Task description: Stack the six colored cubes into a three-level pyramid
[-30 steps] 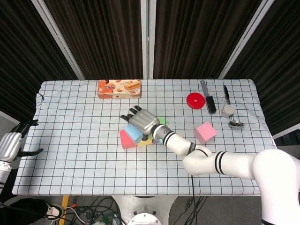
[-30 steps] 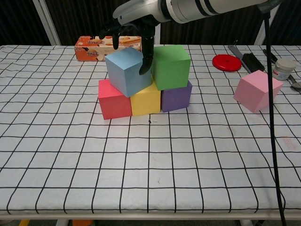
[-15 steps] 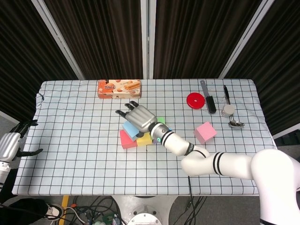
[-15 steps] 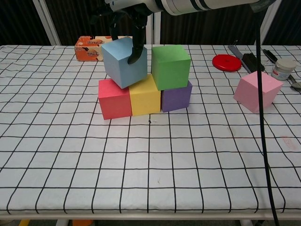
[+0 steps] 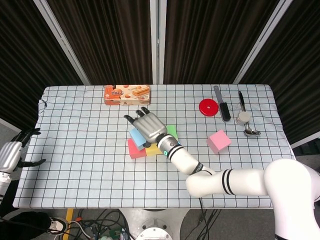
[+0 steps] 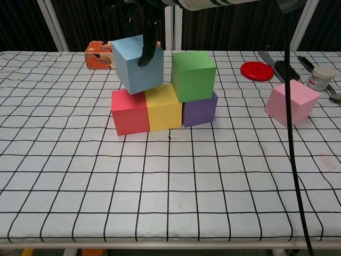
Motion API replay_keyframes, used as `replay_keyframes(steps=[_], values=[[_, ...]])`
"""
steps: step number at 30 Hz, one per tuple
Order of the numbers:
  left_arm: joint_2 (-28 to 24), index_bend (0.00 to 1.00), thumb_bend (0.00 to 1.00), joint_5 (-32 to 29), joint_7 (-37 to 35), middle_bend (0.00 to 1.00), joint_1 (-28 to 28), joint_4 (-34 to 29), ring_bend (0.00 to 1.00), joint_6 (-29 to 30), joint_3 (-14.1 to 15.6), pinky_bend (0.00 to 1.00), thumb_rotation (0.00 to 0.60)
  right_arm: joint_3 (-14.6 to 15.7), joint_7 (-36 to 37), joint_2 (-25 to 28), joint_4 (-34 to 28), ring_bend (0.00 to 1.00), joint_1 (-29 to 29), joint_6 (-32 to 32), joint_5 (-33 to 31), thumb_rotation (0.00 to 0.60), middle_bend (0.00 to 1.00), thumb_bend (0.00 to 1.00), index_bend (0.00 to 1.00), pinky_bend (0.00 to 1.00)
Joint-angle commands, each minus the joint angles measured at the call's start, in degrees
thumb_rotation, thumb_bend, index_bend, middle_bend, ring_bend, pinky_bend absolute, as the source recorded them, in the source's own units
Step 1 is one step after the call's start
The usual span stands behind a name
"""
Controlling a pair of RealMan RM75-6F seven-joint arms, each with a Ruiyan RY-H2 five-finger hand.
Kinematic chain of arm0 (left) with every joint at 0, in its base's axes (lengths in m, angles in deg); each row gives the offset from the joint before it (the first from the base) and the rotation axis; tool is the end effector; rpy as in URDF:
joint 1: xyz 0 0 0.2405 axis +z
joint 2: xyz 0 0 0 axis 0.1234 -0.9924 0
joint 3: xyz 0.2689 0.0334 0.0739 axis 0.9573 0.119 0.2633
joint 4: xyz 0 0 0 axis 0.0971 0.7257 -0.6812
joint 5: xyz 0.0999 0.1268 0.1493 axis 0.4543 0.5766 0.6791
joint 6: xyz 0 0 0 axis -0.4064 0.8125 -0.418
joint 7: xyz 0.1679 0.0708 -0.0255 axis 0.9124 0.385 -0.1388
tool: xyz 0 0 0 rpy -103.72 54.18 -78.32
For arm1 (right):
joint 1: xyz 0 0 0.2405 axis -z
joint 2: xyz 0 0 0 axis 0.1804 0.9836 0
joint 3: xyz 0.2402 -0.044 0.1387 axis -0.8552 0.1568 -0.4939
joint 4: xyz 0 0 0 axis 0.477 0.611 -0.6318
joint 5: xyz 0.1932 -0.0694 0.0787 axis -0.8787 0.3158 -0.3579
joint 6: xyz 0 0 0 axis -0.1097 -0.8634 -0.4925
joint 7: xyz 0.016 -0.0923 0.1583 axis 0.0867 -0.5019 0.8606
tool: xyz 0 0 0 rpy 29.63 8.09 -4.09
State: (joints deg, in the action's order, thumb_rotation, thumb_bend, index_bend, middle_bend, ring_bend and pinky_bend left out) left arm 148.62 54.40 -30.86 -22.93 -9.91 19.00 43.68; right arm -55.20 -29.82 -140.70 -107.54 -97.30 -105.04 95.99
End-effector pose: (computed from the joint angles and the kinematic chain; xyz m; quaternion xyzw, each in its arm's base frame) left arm -0.4051 0.3053 0.1552 -0.5817 -0.4642 -0.4542 0.4897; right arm 0.0792 -0.4318 -0.0336 0.8264 -0.3187 0.3309 0.3255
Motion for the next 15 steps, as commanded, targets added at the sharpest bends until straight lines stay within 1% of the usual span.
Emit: replay_keyframes(steps=[1, 6, 15], values=[[0.0, 0.14, 0.00, 0.0, 0.0, 0.20, 0.0, 0.0, 0.09, -0.2, 0.1, 0.20, 0.600, 0.0, -6.4, -0.7, -3.5, 0.08, -3.3, -6.0, -9.1, 0.600, 0.61, 0.10, 0.00, 0.00], [0.0, 0.14, 0.00, 0.0, -0.1, 0.20, -0.2, -0.1, 0.09, -0.4, 0.1, 0.20, 0.600, -1.5, -9.0, -2.1, -3.8, 0.08, -4.3, -9.0, -14.7, 0.600, 0.61, 0.09, 0.00, 0.00], [-0.6, 0.14, 0.00, 0.7, -1.1, 0.19, -0.7, -0.1, 0.09, -1.3, 0.7, 0.20, 0.600, -5.1, -10.3, -5.8, -2.8, 0.09, -3.9, -14.4, -18.1, 0.600, 0.61, 0.10, 0.00, 0.00]])
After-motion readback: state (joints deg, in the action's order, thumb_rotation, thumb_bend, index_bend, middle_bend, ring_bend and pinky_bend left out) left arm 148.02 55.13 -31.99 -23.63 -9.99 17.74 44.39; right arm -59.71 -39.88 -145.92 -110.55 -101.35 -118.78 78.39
